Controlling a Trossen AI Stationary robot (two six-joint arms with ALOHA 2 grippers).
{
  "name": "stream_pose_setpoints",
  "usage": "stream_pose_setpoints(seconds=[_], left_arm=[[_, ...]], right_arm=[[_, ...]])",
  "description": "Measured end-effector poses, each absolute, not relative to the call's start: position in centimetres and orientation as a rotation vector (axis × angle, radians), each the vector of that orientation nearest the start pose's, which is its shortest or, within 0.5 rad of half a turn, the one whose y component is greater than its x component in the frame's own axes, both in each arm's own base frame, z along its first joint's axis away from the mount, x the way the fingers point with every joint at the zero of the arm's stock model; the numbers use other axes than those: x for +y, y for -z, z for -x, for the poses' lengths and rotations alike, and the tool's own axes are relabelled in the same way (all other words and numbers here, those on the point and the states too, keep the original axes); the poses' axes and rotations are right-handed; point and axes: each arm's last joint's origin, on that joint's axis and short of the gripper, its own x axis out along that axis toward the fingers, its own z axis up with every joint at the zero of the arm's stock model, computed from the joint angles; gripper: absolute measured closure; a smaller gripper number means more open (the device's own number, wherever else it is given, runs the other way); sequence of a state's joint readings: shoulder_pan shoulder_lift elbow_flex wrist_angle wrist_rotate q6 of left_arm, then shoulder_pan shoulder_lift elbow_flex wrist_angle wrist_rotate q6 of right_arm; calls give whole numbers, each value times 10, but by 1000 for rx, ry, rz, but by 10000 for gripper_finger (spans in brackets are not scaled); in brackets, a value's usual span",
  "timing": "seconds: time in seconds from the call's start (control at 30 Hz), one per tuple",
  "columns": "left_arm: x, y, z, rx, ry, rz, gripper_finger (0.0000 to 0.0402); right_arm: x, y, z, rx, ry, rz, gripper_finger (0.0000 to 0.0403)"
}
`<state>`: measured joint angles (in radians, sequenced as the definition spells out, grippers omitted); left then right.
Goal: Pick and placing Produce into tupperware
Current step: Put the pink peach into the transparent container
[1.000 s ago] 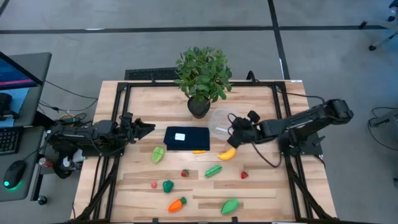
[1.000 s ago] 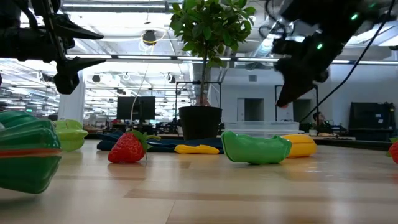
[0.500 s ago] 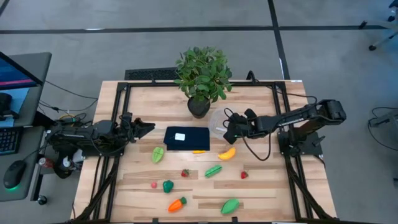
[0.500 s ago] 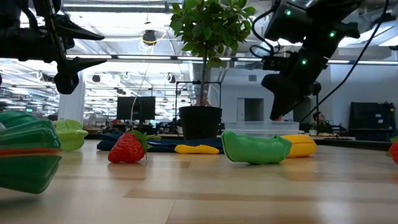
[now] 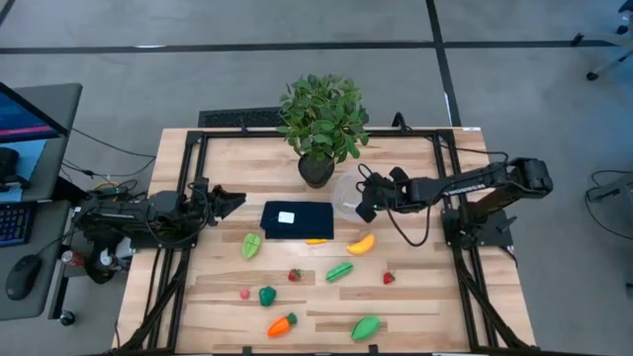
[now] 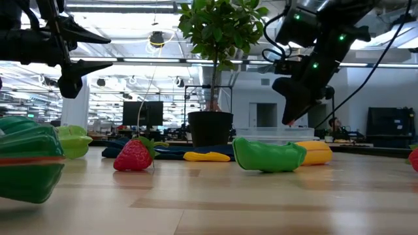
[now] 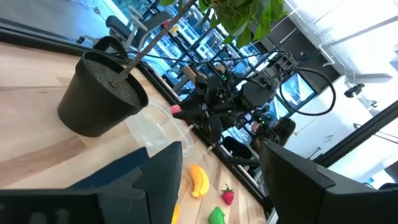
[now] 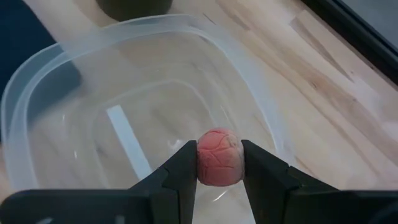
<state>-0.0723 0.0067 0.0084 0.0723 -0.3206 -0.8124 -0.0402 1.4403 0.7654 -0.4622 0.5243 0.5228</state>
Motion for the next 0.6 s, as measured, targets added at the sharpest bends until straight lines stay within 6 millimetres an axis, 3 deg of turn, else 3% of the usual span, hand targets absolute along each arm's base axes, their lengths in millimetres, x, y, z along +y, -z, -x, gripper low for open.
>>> stream_pose_setpoints(seconds=[0.6], left_arm=[[2, -173, -96, -170, -206, 822, 198]], right_arm=[[-27, -175, -253, 943, 778, -186, 291]])
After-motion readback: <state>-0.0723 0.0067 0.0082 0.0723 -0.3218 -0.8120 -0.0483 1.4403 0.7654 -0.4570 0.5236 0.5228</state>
